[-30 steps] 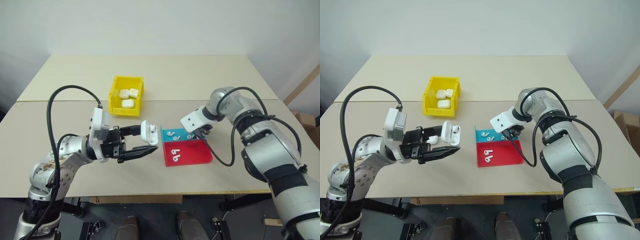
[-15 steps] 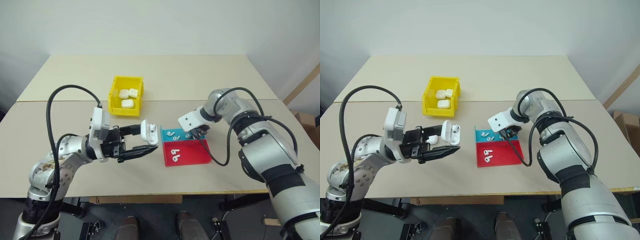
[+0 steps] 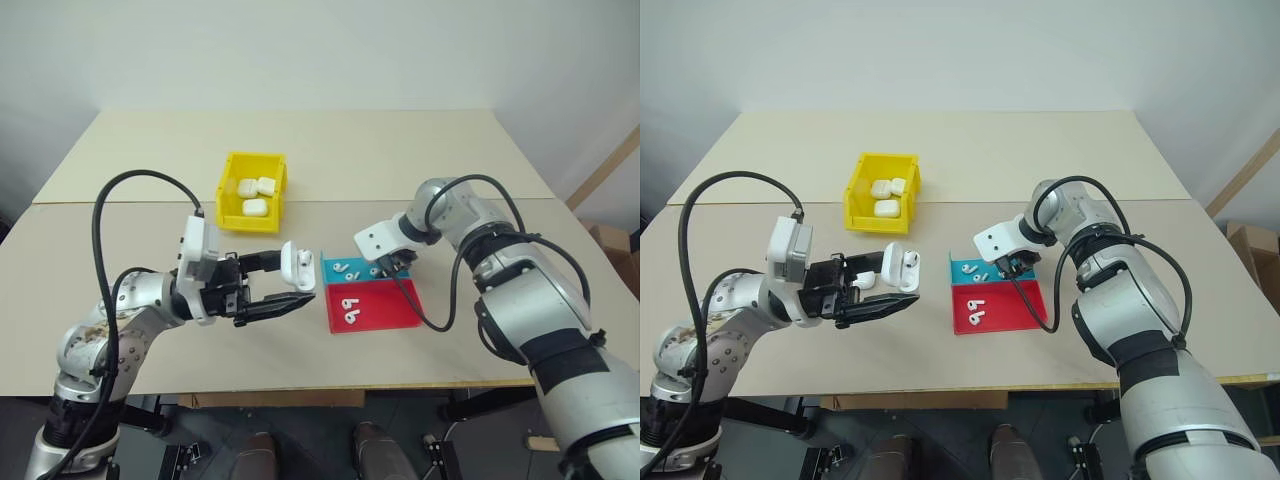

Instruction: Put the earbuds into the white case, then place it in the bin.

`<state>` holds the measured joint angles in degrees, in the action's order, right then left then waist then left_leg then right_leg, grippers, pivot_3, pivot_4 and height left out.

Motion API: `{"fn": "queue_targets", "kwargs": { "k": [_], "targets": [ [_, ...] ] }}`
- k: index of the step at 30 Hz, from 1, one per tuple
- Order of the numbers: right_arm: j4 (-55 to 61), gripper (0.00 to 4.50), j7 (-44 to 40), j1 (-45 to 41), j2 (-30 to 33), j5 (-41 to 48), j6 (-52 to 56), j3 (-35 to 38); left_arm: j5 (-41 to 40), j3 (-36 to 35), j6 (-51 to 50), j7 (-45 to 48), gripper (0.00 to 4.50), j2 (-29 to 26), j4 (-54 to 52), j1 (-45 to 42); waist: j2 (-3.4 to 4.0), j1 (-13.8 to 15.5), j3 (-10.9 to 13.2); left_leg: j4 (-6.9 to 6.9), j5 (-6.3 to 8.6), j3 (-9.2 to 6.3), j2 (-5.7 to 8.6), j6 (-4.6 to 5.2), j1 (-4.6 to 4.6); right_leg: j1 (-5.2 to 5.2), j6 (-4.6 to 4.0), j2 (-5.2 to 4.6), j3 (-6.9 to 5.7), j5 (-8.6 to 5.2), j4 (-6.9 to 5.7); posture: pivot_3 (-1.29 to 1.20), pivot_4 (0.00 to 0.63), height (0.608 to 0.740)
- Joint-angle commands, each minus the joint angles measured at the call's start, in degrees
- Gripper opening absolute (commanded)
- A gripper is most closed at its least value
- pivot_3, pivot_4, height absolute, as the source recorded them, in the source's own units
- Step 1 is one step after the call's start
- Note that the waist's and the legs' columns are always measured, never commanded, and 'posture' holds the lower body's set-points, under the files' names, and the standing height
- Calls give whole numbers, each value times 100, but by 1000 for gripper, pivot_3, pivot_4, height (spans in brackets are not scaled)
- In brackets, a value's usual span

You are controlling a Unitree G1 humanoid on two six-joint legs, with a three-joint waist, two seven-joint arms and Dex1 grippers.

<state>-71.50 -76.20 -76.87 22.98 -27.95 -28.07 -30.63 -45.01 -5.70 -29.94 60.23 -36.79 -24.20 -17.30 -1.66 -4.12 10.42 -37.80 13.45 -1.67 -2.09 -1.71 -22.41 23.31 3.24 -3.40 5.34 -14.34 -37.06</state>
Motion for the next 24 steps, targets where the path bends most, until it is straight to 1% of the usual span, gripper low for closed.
{"fn": "queue_targets", "kwargs": {
  "k": [1, 4, 7, 8, 11, 18, 21, 24],
  "targets": [
    [11, 2374, 5, 19, 7, 27, 56, 83, -49, -132, 134, 8, 2787, -67, -211, -15, 0, 1, 0, 0, 0, 0, 0, 0, 0, 0, 0, 0, 0, 0, 0, 0, 150, 740],
    [4, 2374, -40, 50, 20, -10, 54, 43, -51, -133, 128, 4, 2787, -72, -215, -17, 0, -1, 0, 0, 0, 0, 0, 0, 2, -1, 0, 0, 0, 0, 0, 0, 150, 740],
    [1, 1885, -51, 74, 30, -49, 68, 11, -52, -133, 128, -3, 2787, -72, -219, -19, 0, 0, 0, 0, 0, 0, 0, 0, 4, -5, 0, 0, 0, 0, 0, 0, 150, 740],
    [1, 1559, -41, 84, 34, -69, 68, -3, -52, -133, 128, -3, 2787, -73, -220, -19, 0, -1, 0, 0, 0, 0, 0, 0, 7, -8, 0, 0, 0, 0, 1, 0, 150, 740],
    [-2, 1559, -11, 98, 32, -119, 124, -30, -54, -143, 129, 2, 2787, -82, -223, -13, 0, -1, 0, 0, 0, 0, 0, 0, 14, -13, 0, 0, 0, 0, 0, 0, 150, 740],
    [16, 1559, 29, 129, -15, -15, 216, 80, 24, -219, 342, 327, 2787, -163, 199, -26, 0, -2, 0, 0, 0, 0, 0, 0, 17, -16, 0, 1, 0, 0, -1, 0, 150, 740],
    [26, 1559, -22, 174, 6, -50, 235, 38, 43, -201, 403, 355, 2787, -159, 185, 24, 0, -4, -1, 0, 0, 0, 0, 0, 17, -16, 0, 1, 0, 0, -1, 0, 150, 740],
    [26, 998, -6, 212, 14, -75, 267, 20, 16, -178, 349, 287, 2787, -154, 95, -5, -1, -4, -1, 0, 0, 0, -1, 0, 18, -17, 0, 1, 0, 0, 0, 0, 150, 740]
  ]
}}
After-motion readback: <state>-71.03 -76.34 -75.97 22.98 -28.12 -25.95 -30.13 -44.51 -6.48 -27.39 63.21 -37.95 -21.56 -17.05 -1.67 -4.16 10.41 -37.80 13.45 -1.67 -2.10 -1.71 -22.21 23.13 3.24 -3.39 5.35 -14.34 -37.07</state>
